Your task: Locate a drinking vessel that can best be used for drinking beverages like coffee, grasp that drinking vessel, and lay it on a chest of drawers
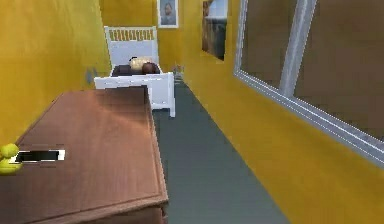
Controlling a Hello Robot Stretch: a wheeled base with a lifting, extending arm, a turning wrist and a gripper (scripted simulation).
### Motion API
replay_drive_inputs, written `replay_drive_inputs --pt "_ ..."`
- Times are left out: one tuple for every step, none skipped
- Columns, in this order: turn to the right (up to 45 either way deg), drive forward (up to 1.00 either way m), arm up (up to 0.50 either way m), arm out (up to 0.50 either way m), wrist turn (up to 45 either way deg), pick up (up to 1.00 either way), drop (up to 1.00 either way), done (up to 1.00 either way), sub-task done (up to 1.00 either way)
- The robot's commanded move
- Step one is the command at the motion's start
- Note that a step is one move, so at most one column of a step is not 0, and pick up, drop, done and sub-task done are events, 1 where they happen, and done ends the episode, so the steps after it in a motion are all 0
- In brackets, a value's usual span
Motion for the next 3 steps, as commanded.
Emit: replay_drive_inputs --pt "45.0 0.0 0.0 0.0 0.0 0.0 0.0 0.0 0.0" --pt "3.0 0.0 0.0 0.0 0.0 0.0 0.0 0.0 0.0" --pt "0.0 0.65 0.0 0.0 0.0 0.0 0.0 0.0 0.0"
